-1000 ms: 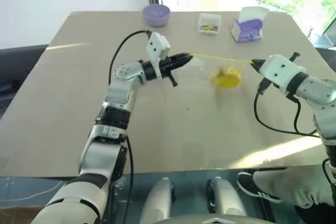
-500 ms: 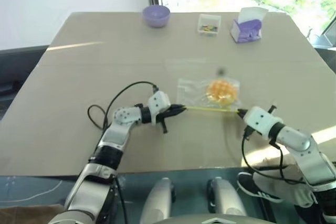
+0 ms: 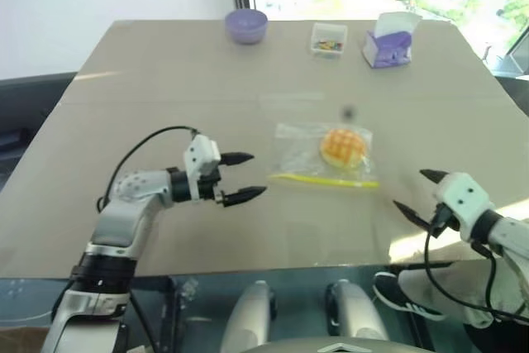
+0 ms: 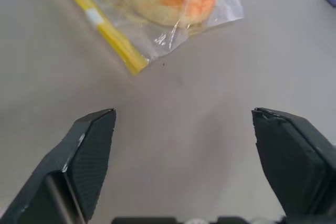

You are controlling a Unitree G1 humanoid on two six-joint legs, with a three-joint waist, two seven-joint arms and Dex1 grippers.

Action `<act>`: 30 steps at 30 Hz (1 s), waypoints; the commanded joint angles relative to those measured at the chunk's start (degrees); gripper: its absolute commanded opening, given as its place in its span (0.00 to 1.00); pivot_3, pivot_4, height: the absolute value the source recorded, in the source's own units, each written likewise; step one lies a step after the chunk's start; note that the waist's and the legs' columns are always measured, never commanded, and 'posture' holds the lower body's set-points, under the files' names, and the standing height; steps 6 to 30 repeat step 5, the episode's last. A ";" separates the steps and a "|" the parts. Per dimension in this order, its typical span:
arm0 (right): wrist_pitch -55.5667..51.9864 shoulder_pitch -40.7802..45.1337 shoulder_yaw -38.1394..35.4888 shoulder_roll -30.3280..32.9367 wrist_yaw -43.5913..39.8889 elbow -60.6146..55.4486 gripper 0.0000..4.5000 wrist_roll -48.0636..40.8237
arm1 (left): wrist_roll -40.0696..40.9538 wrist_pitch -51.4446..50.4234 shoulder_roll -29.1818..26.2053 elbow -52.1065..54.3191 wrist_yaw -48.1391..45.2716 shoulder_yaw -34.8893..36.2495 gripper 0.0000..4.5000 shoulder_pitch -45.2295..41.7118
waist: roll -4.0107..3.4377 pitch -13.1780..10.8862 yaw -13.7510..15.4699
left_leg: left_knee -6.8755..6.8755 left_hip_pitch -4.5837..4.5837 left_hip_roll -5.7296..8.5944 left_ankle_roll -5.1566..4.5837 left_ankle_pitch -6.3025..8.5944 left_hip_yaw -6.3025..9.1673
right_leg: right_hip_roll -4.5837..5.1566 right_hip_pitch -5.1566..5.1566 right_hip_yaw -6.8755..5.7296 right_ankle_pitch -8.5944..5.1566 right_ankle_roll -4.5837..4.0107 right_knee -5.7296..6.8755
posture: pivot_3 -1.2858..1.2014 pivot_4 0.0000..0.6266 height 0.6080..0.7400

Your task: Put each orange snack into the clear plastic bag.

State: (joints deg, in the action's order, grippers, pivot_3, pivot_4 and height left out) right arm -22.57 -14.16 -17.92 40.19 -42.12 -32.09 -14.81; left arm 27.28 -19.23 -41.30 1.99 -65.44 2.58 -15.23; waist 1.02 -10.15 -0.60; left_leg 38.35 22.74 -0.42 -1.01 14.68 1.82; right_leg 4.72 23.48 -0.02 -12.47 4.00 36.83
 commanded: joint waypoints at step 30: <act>-5.07 -7.00 -14.18 0.51 -3.22 -8.85 1.00 -12.63 | 3.99 -4.59 -4.71 2.73 -0.30 7.19 1.00 0.87 | 0.02 0.01 0.06 | 0.03 -0.01 -0.01 0.00 0.00 -0.03 | 0.00 -0.02 0.00 0.00 0.00 -0.01 | 0.52 0.24 0.98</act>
